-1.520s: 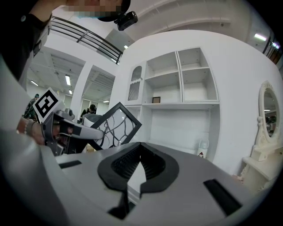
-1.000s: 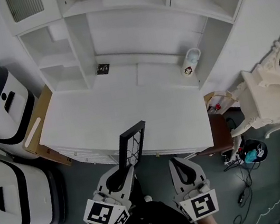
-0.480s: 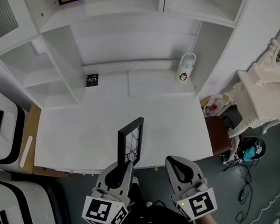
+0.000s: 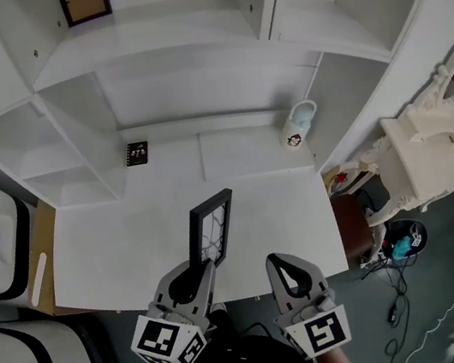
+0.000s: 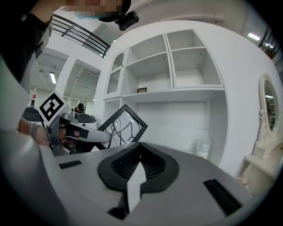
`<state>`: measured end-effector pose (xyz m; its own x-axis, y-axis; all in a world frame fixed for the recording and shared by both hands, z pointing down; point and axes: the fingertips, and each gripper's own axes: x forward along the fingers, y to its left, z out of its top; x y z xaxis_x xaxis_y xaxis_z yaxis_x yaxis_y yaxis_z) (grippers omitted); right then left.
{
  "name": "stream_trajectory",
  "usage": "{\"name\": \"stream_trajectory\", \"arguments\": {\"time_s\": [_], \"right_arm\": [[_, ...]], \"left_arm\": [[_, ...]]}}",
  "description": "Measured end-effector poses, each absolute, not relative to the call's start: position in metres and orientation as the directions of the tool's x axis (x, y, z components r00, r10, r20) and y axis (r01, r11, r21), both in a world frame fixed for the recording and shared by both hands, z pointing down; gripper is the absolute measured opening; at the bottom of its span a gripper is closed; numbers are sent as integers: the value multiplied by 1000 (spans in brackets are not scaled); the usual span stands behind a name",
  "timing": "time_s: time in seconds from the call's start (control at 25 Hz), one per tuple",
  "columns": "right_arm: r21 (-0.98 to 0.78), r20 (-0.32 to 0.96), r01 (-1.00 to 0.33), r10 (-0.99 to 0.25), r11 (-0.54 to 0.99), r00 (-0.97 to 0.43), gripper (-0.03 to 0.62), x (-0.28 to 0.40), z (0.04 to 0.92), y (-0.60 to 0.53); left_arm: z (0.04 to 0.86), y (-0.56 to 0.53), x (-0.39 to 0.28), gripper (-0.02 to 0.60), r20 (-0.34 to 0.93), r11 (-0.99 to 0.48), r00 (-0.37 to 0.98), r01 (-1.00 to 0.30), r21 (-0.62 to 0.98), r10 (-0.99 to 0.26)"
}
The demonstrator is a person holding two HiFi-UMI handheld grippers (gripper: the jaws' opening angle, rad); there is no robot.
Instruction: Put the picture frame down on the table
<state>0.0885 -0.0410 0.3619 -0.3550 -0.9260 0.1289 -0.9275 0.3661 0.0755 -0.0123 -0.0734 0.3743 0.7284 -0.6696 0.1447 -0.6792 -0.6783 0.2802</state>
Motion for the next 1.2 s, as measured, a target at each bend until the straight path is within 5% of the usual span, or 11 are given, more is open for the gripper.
{"name": "stream_trajectory", "arguments": {"time_s": [1.2], "right_arm": [[98, 178, -906, -903, 412, -392, 2, 69, 369, -138]], "left_arm": [[388, -169, -16, 34, 160, -665, 740, -662, 346, -653]]}}
